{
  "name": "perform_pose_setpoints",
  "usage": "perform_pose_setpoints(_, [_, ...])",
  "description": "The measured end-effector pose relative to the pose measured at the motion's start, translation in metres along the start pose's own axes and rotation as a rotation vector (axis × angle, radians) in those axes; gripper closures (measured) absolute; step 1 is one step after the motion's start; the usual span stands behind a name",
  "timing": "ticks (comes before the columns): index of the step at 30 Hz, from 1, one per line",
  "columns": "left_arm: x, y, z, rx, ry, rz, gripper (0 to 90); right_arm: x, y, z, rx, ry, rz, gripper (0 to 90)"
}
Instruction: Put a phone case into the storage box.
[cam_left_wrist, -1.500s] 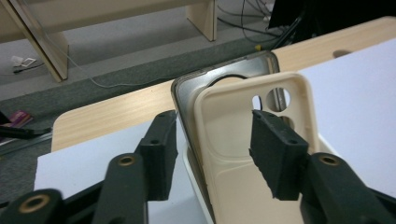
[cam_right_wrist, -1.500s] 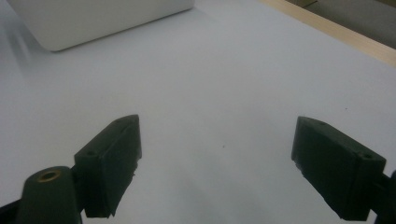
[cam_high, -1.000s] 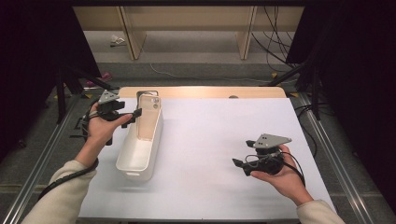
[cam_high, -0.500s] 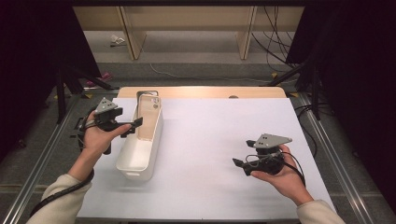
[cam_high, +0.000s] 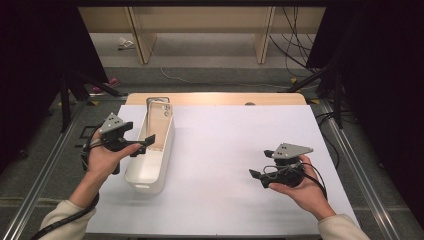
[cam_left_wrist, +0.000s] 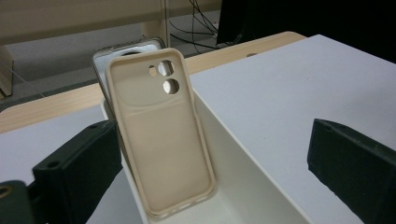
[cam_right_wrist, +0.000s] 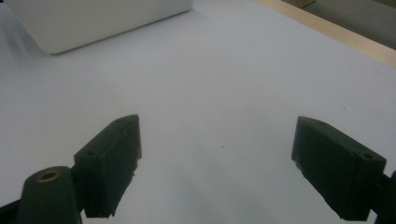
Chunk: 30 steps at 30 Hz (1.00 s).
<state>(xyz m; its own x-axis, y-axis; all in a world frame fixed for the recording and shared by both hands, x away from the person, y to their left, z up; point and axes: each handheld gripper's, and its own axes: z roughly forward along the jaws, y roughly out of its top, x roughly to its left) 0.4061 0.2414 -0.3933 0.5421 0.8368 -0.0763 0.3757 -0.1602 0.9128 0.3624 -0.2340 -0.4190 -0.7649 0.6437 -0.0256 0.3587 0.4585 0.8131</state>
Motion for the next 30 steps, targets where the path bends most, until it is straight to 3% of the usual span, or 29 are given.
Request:
perform_pose_setpoints(11, [-0.016,-0.014,-0.012,-0.054,-0.038,0.041,2.7,0.0,-0.002,-0.003,-0.005,-0.001,0.007,16.9])
perform_pose_setpoints(30, [-0.04,-0.034,-0.03,-0.065,-0.077,0.094,3.0,-0.001,-0.005,-0.009,-0.01,-0.005,0.017,16.9])
